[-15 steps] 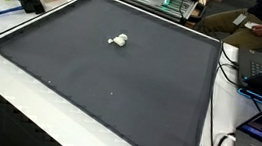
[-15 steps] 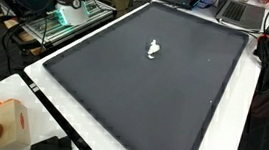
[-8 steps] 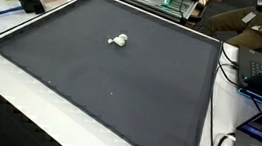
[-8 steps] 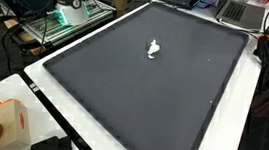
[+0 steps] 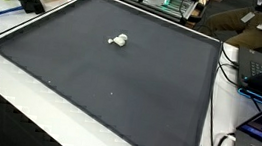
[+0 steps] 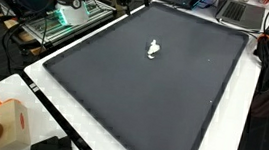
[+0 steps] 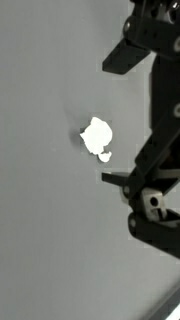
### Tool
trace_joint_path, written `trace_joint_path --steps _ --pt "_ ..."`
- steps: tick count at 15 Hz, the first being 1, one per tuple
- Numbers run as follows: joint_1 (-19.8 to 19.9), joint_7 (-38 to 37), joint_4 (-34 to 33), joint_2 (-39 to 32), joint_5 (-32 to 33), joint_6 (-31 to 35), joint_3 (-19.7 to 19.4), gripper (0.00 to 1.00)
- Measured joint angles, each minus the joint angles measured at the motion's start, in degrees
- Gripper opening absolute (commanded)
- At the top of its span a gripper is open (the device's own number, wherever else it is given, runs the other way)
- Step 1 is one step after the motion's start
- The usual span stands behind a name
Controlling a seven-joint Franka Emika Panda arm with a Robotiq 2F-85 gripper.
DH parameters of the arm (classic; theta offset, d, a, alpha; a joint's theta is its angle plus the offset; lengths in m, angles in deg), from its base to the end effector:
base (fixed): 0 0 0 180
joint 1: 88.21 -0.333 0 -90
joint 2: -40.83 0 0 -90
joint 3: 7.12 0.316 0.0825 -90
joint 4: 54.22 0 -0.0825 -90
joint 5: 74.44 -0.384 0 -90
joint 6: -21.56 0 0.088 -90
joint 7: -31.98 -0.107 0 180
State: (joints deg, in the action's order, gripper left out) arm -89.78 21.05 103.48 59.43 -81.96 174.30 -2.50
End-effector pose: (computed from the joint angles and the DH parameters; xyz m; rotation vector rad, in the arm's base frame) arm 0.4000 0.0380 0.3389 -3.0251 0.2934 -0.3487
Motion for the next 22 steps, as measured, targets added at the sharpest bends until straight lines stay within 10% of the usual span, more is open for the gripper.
trace_joint_path --steps 9,22 --pt "-0.47 5.34 -0.35 -6.85 -1.61 1.44 -3.39 1.00" --pt "9.20 -13.20 -0.26 -14.49 24.01 30.41 3.58 1.00"
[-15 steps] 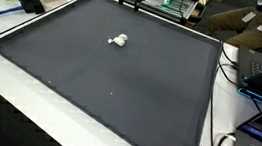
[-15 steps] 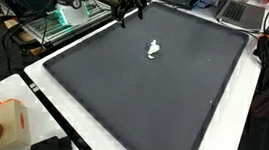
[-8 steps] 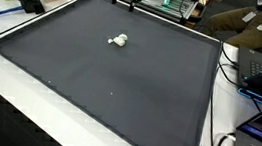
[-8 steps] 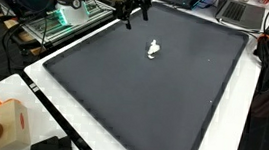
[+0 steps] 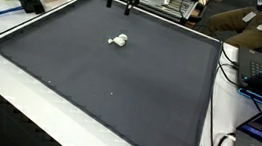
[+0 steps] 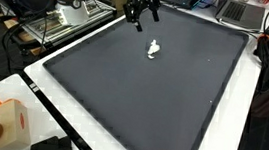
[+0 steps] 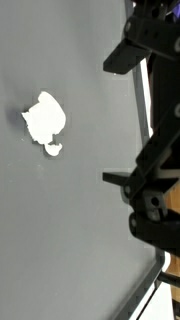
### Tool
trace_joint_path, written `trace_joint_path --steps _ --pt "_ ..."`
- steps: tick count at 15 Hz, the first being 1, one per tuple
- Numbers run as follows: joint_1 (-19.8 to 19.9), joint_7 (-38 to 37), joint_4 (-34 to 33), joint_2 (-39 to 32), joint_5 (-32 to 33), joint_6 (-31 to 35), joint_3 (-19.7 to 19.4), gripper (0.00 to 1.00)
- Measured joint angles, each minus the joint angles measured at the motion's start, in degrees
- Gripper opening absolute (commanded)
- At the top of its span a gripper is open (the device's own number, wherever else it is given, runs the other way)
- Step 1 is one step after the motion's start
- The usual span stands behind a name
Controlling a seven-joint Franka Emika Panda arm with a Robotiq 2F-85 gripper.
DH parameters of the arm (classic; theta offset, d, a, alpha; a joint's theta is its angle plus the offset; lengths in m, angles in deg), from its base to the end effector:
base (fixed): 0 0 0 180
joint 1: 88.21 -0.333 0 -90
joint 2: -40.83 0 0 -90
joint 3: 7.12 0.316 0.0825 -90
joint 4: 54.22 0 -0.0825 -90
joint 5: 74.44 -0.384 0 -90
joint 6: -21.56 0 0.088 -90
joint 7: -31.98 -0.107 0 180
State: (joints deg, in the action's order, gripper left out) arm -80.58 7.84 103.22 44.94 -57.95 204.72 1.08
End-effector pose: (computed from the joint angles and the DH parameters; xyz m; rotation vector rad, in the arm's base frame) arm 0.4315 0.0304 0.2966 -2.9919 0.1760 -0.7908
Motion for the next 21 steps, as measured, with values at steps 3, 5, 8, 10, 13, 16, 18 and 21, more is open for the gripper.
trace_joint_path --steps 3,5,8,10,13,16,18,21 --pt "-0.16 -0.32 -0.07 -2.56 -0.06 2.20 -0.17 1.00" --pt "-0.16 -0.37 -0.19 -2.92 -0.06 2.31 -0.17 1.00" --pt "-0.10 1.68 -0.37 -2.89 -1.68 5.24 -1.15 1.00" --pt "0.34 3.21 -0.19 -3.39 -1.55 8.41 -2.14 1.00" --pt "0.84 2.01 0.04 -6.98 3.33 15.35 -2.59 1.00" --pt "3.06 -2.14 0.11 -11.83 14.89 22.11 -2.54 1.00" --pt "5.80 -3.94 0.08 -13.97 21.18 24.18 -2.86 1.00" --pt "9.63 -5.03 -0.10 -14.67 25.77 24.52 -5.15 1.00"
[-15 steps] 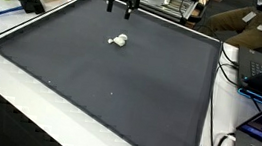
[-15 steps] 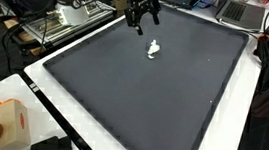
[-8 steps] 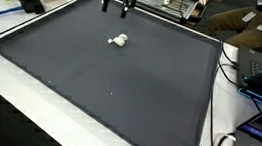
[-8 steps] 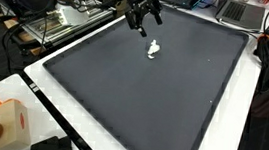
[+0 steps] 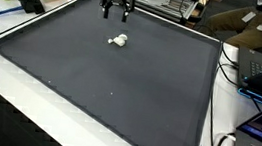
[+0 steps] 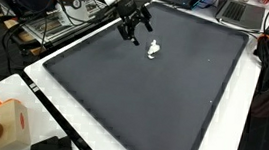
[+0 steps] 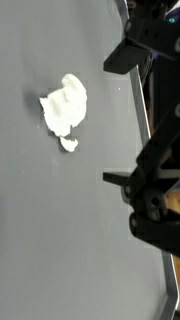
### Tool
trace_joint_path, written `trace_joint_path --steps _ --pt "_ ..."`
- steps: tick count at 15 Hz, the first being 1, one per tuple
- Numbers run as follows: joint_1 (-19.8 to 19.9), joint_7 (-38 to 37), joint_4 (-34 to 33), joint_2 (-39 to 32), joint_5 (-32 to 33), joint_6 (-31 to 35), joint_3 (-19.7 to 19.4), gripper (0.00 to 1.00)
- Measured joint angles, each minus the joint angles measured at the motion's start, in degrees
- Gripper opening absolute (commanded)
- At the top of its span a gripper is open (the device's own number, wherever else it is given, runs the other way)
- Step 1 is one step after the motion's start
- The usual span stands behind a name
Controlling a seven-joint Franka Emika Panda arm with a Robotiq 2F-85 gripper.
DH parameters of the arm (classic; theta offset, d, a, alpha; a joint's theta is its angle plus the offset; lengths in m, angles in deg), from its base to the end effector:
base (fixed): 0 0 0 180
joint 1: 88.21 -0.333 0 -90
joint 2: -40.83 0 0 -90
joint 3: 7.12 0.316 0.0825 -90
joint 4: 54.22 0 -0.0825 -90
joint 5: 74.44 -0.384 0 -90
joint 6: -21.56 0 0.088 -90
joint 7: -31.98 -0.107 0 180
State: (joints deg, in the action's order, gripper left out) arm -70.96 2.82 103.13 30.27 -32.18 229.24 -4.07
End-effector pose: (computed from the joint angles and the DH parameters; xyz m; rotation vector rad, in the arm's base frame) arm 0.4127 -0.0153 0.2384 -2.8068 -0.0181 -0.9182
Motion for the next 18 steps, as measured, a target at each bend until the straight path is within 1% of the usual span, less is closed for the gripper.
trace_joint_path --steps 2,5,11,13,15,18 --pt "1.61 -0.25 -0.09 0.00 1.45 0.00 -0.81 1.00" --pt "1.54 0.01 -0.33 -0.04 1.52 0.48 -0.56 1.00" --pt "1.21 1.70 -0.73 -0.21 1.58 7.08 0.38 1.00" --pt "1.21 1.57 -0.76 -0.22 2.33 7.72 0.63 1.00" --pt "1.25 0.07 -0.94 -0.22 4.71 7.62 0.92 1.00" --pt "1.46 -4.42 -1.92 -0.21 9.47 5.98 1.42 1.00"
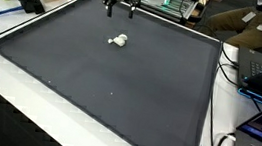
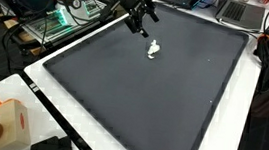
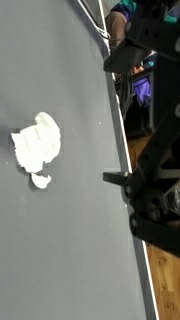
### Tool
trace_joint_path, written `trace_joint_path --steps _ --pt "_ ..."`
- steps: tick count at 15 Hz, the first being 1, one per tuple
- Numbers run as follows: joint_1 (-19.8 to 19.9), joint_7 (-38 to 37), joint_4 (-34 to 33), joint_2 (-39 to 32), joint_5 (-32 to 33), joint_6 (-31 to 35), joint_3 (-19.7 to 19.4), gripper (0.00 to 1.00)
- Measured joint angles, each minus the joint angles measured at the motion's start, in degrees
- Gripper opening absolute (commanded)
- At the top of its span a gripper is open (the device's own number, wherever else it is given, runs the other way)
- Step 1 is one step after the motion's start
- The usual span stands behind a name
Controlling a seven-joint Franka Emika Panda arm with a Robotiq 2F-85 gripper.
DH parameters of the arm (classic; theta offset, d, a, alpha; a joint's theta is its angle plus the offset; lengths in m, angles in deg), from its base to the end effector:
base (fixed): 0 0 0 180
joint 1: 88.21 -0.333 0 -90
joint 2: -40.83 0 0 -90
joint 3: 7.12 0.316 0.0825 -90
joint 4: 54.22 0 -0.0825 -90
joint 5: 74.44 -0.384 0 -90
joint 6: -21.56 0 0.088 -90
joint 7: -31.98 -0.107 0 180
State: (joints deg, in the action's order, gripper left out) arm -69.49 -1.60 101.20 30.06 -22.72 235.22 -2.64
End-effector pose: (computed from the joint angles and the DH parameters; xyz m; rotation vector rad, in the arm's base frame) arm 0.4148 0.0027 0.2570 -2.6724 -0.1621 -1.0015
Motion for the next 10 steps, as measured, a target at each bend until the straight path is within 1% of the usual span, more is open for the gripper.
trace_joint_path --steps 3,6,7,10 --pt "0.22 -6.09 -1.55 0.00 5.87 -2.83 0.44 1.00" --pt "0.39 -11.24 -2.87 0.01 10.49 -3.89 0.52 1.00" --pt "0.51 -12.41 -3.20 0.01 11.48 -3.90 0.52 1.00" --pt "0.66 -12.79 -3.43 0.01 11.86 -3.91 0.52 1.00"
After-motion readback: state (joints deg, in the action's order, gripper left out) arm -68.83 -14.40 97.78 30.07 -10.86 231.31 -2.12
